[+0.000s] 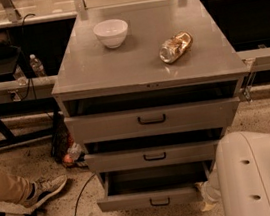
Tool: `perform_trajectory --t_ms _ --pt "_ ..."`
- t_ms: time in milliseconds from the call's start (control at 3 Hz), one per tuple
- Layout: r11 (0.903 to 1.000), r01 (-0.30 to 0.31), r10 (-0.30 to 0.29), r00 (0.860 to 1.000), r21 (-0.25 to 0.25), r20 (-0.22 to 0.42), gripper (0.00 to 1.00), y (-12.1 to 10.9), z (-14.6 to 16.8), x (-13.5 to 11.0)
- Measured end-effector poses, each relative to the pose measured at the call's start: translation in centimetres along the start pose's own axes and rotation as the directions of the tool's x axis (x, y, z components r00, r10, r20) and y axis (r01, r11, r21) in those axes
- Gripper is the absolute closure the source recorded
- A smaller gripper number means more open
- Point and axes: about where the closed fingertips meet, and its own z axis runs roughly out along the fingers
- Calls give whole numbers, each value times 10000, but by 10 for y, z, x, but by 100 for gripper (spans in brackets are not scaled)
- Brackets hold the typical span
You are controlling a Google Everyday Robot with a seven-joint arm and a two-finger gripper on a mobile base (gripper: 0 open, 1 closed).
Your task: Open bottom drawer
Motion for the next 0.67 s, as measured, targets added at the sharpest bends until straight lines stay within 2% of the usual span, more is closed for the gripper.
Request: perform_trajectory --t_ms 333,667 --pt "9995 -312 310 9994 -78 -176 65 17 -13 4" --pt "9994 -327 326 9993 -82 -182 88 18 -14 4"
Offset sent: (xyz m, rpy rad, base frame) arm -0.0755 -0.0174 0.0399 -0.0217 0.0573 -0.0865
